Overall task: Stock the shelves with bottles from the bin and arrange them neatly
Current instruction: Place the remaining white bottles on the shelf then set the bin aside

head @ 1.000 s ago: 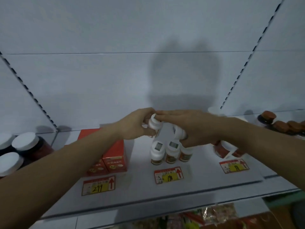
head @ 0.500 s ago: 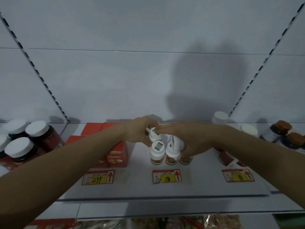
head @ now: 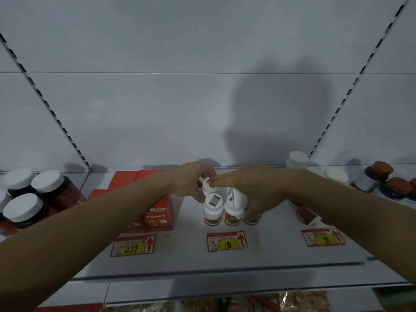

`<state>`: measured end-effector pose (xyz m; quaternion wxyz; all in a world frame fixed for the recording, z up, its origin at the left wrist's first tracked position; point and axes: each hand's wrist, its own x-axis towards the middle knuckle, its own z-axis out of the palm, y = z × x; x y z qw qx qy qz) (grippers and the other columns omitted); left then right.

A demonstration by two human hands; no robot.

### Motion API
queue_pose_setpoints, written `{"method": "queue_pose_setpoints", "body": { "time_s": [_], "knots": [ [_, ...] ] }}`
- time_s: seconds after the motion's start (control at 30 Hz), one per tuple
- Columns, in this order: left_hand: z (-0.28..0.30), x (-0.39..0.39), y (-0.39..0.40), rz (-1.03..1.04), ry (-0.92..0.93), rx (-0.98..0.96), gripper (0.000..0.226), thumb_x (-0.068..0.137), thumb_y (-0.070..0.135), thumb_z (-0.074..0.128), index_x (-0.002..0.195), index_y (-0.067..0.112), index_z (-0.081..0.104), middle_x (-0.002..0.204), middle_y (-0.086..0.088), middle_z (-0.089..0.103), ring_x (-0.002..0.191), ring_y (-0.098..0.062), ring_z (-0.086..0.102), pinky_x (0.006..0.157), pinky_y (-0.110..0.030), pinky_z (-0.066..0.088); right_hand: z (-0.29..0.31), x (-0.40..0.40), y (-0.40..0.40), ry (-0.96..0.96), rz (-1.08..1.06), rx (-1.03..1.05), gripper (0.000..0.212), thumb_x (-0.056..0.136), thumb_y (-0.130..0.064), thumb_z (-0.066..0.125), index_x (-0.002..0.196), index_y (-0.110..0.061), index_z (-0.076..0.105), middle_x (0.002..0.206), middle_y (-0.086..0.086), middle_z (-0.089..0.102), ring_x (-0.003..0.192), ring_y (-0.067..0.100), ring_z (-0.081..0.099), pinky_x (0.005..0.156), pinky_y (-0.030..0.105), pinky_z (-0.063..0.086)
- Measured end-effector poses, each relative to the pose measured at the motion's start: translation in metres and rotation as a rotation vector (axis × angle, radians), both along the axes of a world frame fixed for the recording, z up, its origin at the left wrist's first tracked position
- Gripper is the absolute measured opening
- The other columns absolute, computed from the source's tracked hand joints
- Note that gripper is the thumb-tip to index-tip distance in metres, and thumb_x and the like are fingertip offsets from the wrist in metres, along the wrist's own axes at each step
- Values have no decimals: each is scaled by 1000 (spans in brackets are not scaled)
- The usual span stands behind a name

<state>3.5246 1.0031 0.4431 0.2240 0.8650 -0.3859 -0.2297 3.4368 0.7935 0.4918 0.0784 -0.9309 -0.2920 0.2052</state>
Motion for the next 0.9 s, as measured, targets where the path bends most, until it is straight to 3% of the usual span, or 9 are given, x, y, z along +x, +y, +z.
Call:
{"method": "queue_pose_setpoints", "body": {
  "time_s": [0.1,0.23,0.3,0.47,0.57,0.63,0.77,0.83,0.9],
  "knots": [
    [1,0,-1,1,4,5,47,68,10,87,103,28,60,108,5,62,100,-17,63,89,-42,55,1,0,-1,-14,-3,29,95,68,-28,88,148,-38,36,120,-17,58,99,8,55,82,25,45],
    [13,2,2,-19,-116,76,48,79,3,68,122,20,57,117,8,57,110,-18,58,87,-26,45,18,-11,-14,-83,-137,116,95,74,-27,80,150,-48,29,144,-15,49,122,10,50,99,32,47],
    [28,1,3,13,-214,73,58,84,5,62,139,18,51,134,6,54,121,-14,53,94,-21,37,25,-24,-24,-177,-264,228,87,77,-28,80,148,-46,33,134,-16,54,114,5,52,96,29,48],
    [56,-28,-27,68,-236,-233,51,89,16,54,138,27,54,141,13,55,128,-5,51,106,-24,42,16,-67,-48,-265,-684,844,50,88,-31,78,128,-37,49,94,-7,62,69,10,63,62,24,52],
    [58,-51,-65,-35,-240,-289,46,93,24,52,139,32,53,141,18,54,130,-3,49,111,-30,40,8,-93,-60,-385,-875,1094,37,93,-28,70,124,-28,50,100,-1,62,80,18,64,71,22,53],
    [57,-62,-94,-101,-246,-300,46,96,24,53,141,35,50,143,20,52,131,-4,47,113,-34,39,7,-112,-71,-434,-975,1216,36,92,-27,65,124,-24,50,99,-3,64,84,11,64,74,20,52],
    [60,-83,-152,-175,-257,-343,45,96,26,56,141,34,49,140,13,56,123,-9,54,107,-34,43,11,-159,-107,-610,-1156,1278,34,96,-22,68,126,-19,53,101,-5,65,79,4,63,63,13,47],
    [64,-97,-181,-214,-271,-348,46,96,26,56,141,35,48,138,14,56,110,-7,56,98,-28,44,12,-185,-130,-705,-1248,1269,36,93,-27,71,126,-22,55,109,-4,65,87,8,64,66,19,52],
    [68,-113,-212,-278,-290,-357,47,97,26,55,142,36,45,140,18,51,114,-2,50,100,-24,39,10,-210,-155,-765,-1340,1262,37,91,-24,71,125,-24,56,112,-10,66,93,5,65,73,27,58]
  ]
}}
